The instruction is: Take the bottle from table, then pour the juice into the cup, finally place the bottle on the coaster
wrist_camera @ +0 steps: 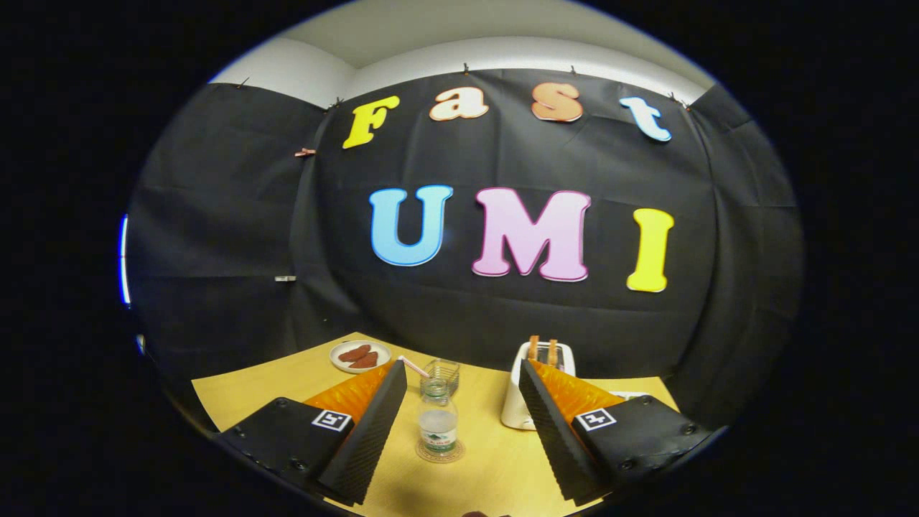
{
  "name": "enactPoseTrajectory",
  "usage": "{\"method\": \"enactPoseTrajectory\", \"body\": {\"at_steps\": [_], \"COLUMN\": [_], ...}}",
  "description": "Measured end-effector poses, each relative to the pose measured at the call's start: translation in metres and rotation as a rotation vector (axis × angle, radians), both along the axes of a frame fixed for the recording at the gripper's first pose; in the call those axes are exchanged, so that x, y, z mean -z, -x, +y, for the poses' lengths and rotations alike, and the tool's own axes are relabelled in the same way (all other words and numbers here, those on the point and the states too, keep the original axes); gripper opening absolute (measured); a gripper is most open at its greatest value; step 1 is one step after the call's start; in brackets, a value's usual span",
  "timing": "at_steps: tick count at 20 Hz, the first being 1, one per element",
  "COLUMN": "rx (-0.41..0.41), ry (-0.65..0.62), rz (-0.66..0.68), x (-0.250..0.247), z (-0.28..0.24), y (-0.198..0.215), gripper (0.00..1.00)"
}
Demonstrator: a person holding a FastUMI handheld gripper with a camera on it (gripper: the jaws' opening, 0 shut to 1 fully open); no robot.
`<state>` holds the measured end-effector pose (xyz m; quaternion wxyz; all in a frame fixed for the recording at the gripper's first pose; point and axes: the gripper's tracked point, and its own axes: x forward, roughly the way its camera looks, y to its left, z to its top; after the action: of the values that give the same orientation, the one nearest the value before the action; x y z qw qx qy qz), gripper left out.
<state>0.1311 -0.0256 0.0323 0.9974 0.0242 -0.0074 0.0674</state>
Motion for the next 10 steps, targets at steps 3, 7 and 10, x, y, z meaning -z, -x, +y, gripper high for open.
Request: {"method": "enactPoseTrajectory", "body": {"at_steps": [3, 7, 10], "rx": [0.081, 0.179, 0.207], "ry": [-0.032, 0.003, -0.017], "rz": [0.011, 0.047, 0.05], "x": [-0.006, 0.011, 0.014], "z": [-0.031, -0.063, -0.071], "y": [0.041, 0.082, 0.102], "gripper": [0.97, 0.97, 0.97]}}
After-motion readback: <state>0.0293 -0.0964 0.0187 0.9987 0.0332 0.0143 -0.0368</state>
